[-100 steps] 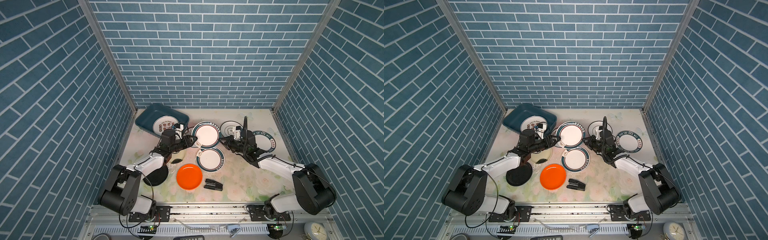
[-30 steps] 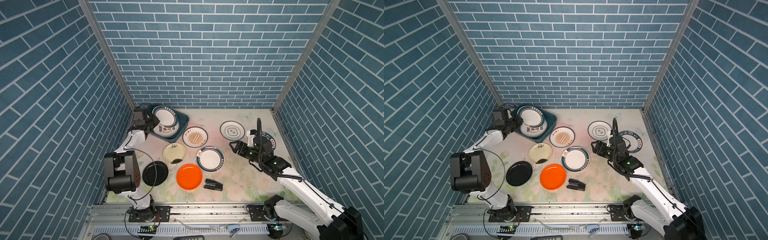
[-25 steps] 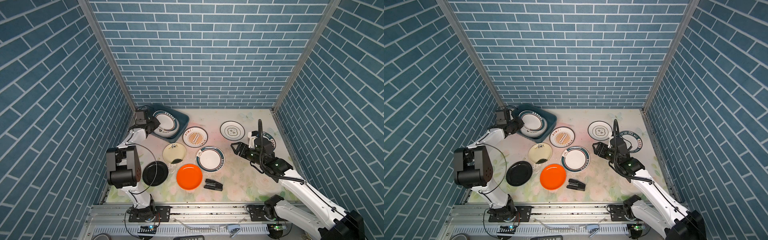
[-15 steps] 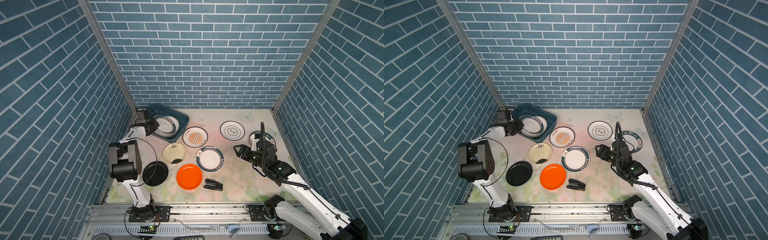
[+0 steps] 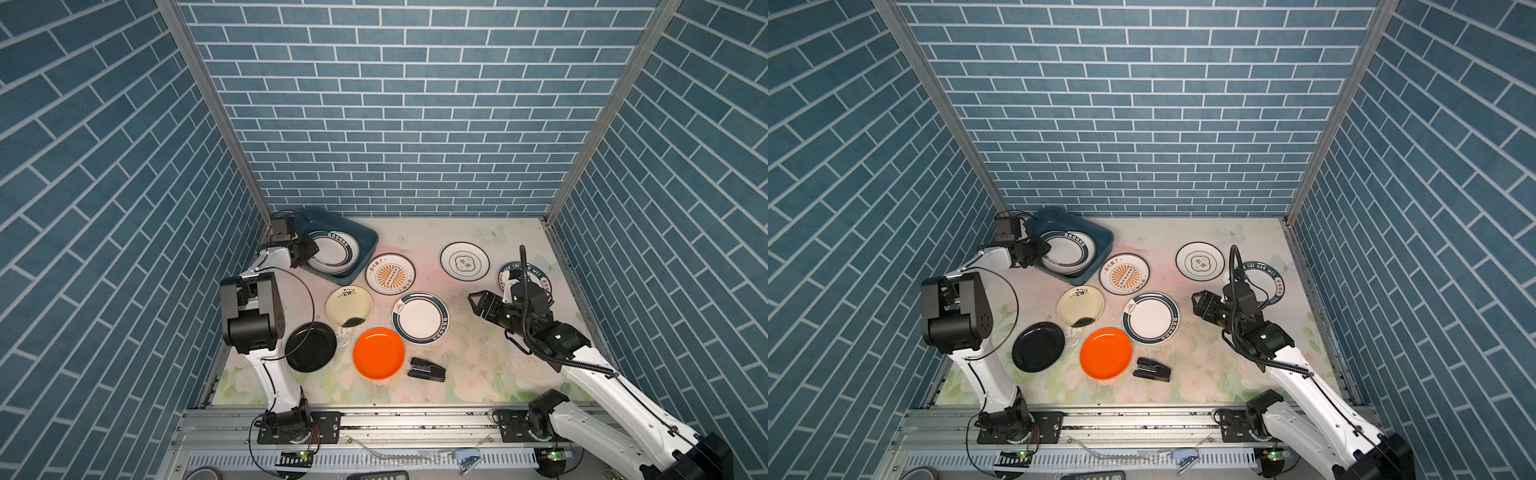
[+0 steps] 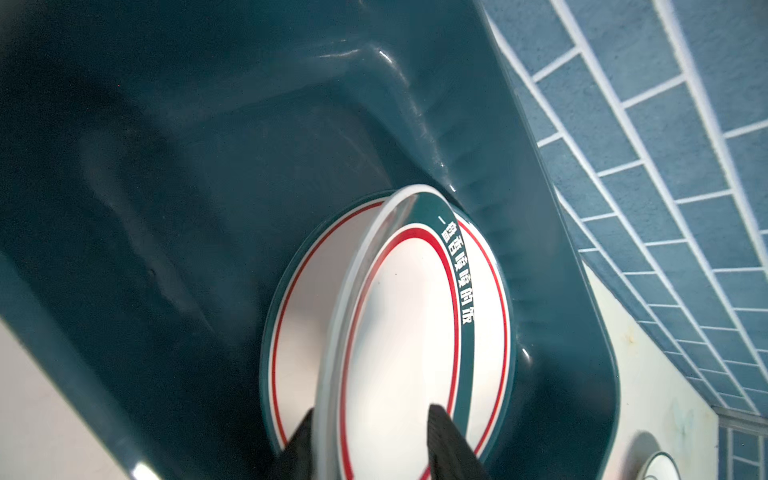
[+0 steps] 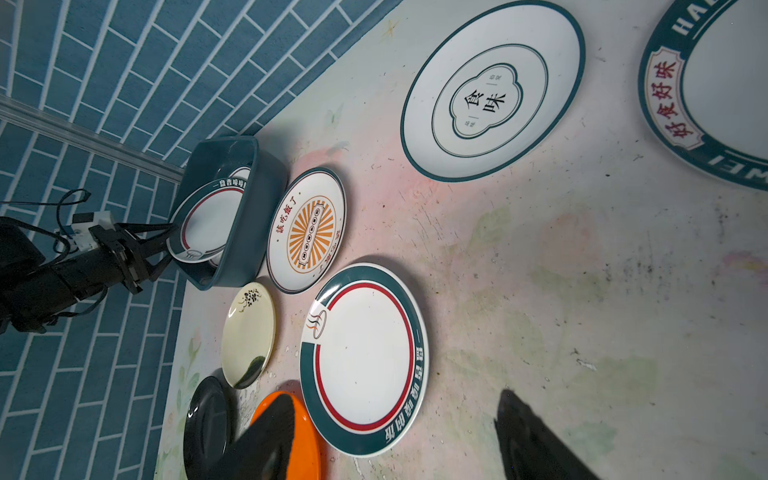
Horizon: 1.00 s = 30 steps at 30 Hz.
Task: Place the plates into the plastic bin on the countertop
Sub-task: 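Lower the plate flat into the teal bin with the left gripper, then open and lift the left gripper from the bin while the right gripper approaches the plates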
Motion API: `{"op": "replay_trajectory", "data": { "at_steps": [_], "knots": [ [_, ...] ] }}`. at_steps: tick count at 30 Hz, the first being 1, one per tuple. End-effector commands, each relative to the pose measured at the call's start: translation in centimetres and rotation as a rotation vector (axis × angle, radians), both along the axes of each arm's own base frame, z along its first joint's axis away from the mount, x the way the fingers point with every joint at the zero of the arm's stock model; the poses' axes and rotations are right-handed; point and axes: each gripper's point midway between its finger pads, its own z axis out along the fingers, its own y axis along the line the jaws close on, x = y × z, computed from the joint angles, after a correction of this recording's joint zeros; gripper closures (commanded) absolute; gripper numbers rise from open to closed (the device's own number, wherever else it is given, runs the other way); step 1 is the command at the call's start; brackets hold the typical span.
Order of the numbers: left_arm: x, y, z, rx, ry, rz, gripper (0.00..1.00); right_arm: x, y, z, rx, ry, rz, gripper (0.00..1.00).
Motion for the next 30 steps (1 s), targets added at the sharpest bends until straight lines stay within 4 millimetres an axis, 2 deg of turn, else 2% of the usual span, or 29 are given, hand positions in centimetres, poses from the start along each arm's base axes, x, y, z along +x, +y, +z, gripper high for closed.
{"op": "replay_trajectory", "data": {
  "at_steps": [1,8,11,20,26,30],
  "knots": [
    [0.6,0.1,0.9,0.022,-0.024,-0.027,0.46,0.1,-0.3,-0.8,-0.027,0.014,-0.003,0.23],
    [0.9,-0.2,1.5,0.022,-0.046,-0.048,0.29,0.3,0.0,-1.3,-0.02,0.034,0.002,0.23],
    [1.0,-0.3,1.7,0.019,-0.055,-0.055,0.02,0.3,0.1,-1.3,-0.015,0.038,0.005,0.23],
    [0.5,0.3,3.2,0.052,-0.085,-0.032,0.0,0.4,0.3,-1.5,-0.01,0.043,0.008,0.23],
    [-0.8,-0.3,6.2,0.062,-0.156,-0.019,0.0,0.7,0.5,-2.2,-0.013,0.06,0.014,0.23],
    [-2.4,-1.2,9.1,0.097,-0.215,-0.012,0.0,0.5,1.2,-2.9,0.005,0.082,0.04,0.23]
  ]
}}
